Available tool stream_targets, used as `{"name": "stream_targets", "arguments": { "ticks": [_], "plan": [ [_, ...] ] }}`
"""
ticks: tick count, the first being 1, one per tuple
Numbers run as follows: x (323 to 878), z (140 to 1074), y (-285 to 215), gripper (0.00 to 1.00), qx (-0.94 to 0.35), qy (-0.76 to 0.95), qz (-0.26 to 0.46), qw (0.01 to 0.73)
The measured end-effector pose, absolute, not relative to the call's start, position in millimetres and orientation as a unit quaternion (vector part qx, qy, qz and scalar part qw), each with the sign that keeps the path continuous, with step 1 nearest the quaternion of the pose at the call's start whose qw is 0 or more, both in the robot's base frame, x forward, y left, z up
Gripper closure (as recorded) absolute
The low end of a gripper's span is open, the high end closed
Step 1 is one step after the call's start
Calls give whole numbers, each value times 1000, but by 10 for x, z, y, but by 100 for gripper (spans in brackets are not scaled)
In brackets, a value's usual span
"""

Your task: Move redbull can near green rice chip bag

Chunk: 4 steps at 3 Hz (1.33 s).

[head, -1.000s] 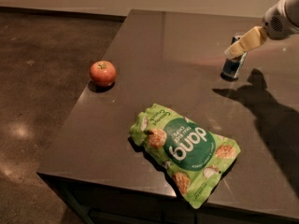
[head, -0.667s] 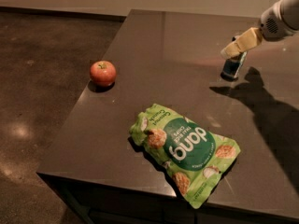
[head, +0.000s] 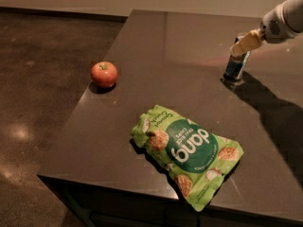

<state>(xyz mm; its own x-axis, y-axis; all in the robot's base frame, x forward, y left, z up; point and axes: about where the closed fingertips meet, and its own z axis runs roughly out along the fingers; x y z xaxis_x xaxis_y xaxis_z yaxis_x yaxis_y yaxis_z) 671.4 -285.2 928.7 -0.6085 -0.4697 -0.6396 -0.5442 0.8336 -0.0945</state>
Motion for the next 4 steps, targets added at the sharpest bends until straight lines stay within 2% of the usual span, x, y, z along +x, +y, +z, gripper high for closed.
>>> {"name": "stream_targets", "arguments": {
  "ticks": [2, 3, 4],
  "plan": [
    [6570, 9421, -2690, 87, -322, 874, 98, 350],
    [6313, 9559, -2502, 100, -368, 851, 127, 353],
    [5991, 9644, -2299, 100, -418, 823, 155, 351]
  ]
}}
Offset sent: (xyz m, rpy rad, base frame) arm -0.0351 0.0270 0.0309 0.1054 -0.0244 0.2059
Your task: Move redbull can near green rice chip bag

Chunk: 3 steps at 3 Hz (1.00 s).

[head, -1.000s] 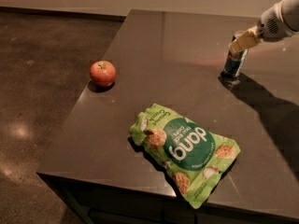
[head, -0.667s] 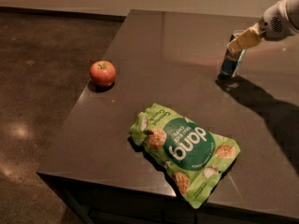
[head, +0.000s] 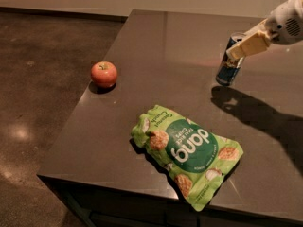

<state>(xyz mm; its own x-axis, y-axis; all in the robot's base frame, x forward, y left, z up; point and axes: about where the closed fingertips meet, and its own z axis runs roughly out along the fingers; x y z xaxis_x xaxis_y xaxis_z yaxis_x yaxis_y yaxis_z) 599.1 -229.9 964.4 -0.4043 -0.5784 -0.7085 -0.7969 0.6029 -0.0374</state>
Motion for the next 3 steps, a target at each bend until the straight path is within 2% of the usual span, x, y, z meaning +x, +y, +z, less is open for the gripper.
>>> {"name": "stream_targets", "arguments": {
  "ticks": [3],
  "plan": [
    [5339, 9496, -1719, 100, -522, 760, 196, 333]
  ]
}}
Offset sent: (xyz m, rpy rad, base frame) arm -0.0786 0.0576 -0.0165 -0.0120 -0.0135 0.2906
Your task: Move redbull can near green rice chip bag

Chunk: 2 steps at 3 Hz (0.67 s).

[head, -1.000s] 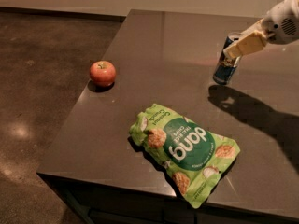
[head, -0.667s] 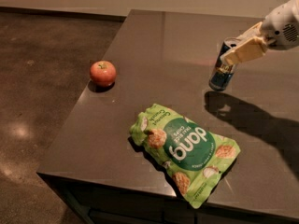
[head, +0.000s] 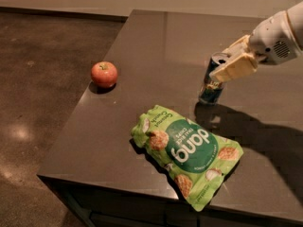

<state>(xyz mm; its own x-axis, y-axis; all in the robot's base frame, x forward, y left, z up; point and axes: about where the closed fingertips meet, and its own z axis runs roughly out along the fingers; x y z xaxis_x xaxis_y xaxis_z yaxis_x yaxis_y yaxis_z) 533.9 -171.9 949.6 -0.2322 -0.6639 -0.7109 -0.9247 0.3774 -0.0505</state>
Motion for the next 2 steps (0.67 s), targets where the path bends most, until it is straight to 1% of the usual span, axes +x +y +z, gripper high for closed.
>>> {"name": "stream_targets", "arguments": {
  "ticks": [1, 2],
  "plan": [
    [5217, 9452, -1533, 100, -549, 741, 202, 329],
    [5141, 9404, -1411, 83, -567, 729, 204, 324]
  ]
}}
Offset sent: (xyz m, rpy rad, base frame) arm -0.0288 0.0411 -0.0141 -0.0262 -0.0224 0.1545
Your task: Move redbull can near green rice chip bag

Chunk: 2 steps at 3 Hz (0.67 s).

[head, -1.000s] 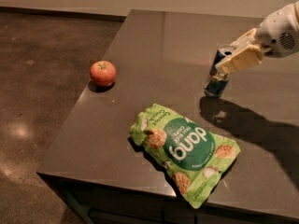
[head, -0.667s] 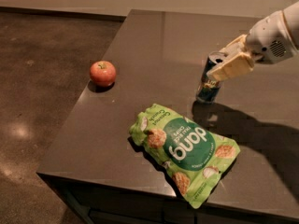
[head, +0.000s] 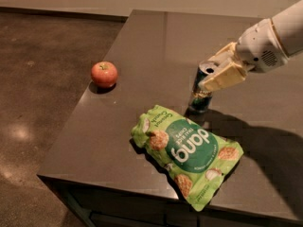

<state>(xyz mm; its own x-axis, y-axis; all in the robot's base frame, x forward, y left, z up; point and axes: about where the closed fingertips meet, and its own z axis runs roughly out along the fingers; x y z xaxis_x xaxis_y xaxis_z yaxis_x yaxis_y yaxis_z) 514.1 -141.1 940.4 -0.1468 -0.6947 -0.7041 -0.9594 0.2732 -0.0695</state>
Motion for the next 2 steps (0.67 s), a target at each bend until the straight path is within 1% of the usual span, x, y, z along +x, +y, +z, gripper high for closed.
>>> {"name": "stream_targets", "arguments": {
  "ticks": [2],
  "plan": [
    [5118, 9326, -1335, 36, -575, 723, 213, 318]
  ]
}}
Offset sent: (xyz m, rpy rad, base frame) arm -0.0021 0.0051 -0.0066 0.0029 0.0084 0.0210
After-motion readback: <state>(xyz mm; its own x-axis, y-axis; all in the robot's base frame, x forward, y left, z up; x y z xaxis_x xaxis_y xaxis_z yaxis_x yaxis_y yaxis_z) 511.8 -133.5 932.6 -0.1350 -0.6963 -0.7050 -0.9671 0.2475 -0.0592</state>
